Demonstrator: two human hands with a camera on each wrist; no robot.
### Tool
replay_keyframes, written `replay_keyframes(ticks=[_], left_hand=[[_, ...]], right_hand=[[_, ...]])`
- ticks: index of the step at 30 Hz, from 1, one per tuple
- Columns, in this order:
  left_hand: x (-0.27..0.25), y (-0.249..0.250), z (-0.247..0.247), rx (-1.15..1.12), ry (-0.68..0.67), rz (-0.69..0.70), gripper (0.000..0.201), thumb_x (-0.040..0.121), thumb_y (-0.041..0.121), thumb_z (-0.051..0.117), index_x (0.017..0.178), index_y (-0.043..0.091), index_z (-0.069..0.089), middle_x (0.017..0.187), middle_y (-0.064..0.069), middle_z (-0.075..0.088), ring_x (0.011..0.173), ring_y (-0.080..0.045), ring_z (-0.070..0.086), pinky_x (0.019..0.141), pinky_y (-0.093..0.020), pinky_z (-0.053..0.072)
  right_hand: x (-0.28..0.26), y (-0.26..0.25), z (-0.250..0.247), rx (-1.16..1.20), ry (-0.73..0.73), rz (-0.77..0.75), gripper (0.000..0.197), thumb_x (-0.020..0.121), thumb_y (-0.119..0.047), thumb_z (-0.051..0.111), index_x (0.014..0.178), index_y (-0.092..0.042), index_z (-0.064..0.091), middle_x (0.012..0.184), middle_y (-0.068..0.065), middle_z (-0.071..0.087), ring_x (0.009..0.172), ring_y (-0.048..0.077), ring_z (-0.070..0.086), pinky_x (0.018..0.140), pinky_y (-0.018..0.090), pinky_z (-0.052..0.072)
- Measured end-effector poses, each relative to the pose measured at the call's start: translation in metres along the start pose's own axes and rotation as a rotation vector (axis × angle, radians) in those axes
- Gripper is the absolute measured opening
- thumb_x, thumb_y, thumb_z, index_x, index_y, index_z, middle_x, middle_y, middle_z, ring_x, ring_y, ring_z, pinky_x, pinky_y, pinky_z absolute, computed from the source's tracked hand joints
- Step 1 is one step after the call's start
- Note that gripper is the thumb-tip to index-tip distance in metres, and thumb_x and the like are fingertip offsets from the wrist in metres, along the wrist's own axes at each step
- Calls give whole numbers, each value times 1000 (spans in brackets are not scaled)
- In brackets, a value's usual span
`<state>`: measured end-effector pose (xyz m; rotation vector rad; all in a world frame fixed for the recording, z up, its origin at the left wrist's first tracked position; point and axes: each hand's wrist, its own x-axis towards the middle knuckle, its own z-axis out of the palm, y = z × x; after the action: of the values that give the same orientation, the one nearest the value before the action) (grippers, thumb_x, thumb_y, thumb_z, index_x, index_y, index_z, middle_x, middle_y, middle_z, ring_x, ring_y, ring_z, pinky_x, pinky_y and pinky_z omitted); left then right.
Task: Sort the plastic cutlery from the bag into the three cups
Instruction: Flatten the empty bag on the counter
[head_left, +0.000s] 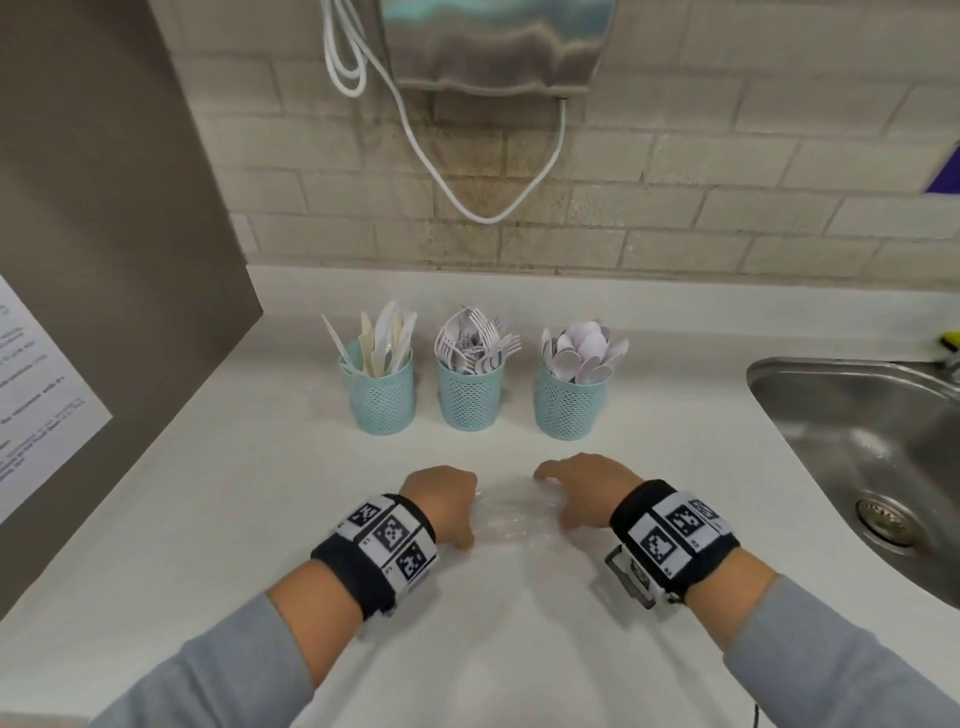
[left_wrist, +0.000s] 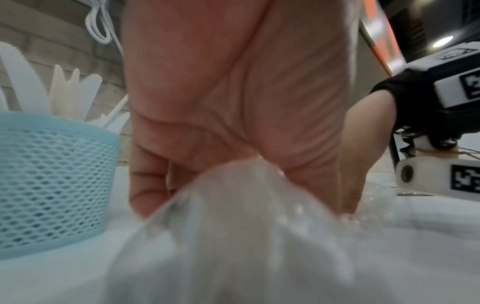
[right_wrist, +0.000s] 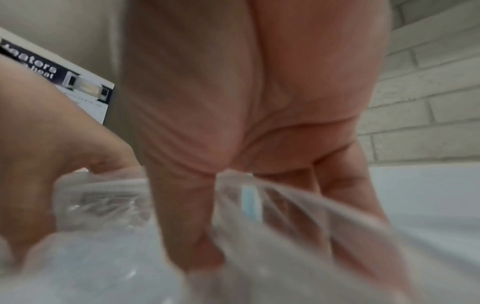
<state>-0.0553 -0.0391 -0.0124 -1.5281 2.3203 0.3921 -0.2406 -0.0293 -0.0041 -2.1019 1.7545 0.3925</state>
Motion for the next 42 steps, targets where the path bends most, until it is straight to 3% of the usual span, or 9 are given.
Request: replay_keyframes(ticks=[7,12,19,23,27,31,35,38,42], left_hand=[[-15,-7,11,-404,267,-102,21,86,13,47,106,10,52,105,-12,62,97,-31,58,74,-32,42],[-24,-23,10,-853,533,-118,5,89,12,46,93,11,48,82,-6,57,80,-28,55,69,-31,41],[-41,-12,21,-1097,691,-23,19,91,18,53,100,15,36,79,6,50,79,-23,54,72,-33,44],[-47,-16,29,-1190,723,33,17,93,22,52,101,14,39,79,7,54,76,-19,57,67,-33,47],[-54,-16,27,-1255,594,216,26,91,26,59,110,17,44,92,11,59,85,-7,62,71,-22,53],[-64,-8,30,-1486,186,474,36,81,15,53,115,28,55,105,3,67,90,-10,64,71,-24,55],[-66,0,23,-1463,-134,628,52,83,19,44,135,22,44,125,6,63,111,-12,60,88,-29,49],[-67,18,27,-1175,-99,681,56,94,18,51,145,30,31,139,9,50,127,-5,47,106,-30,40],[-90,22,40,-948,159,730,35,90,16,60,122,30,57,114,11,64,100,-5,61,88,-17,47]], right_hand=[[-18,9,12,535,331,-16,44,79,-36,73,119,-23,60,88,-7,60,81,10,54,74,20,38],[-34,-2,19,557,358,-33,56,85,-40,67,136,-28,47,126,0,58,116,18,54,91,26,38],[-30,-70,28,1057,760,37,25,94,-22,54,118,-16,59,106,2,65,102,21,61,82,28,44],[-34,-104,35,1438,719,-54,32,93,-25,58,123,-17,50,117,-4,61,104,5,59,85,14,45],[-42,-108,48,1505,610,-218,77,73,-22,81,137,-14,39,131,6,57,121,15,56,102,34,47],[-60,-101,54,1459,658,-160,102,61,-21,87,145,-17,28,140,4,49,128,15,50,105,37,44],[-90,-72,67,1385,821,-28,86,72,-5,80,141,-17,31,138,-1,45,125,7,46,103,24,43],[-120,-47,84,1396,988,101,72,74,-2,76,132,-15,35,128,-3,47,116,-1,49,99,18,43],[-171,-13,120,1436,1200,293,45,79,1,70,111,-24,49,113,-6,57,109,3,56,94,22,47]])
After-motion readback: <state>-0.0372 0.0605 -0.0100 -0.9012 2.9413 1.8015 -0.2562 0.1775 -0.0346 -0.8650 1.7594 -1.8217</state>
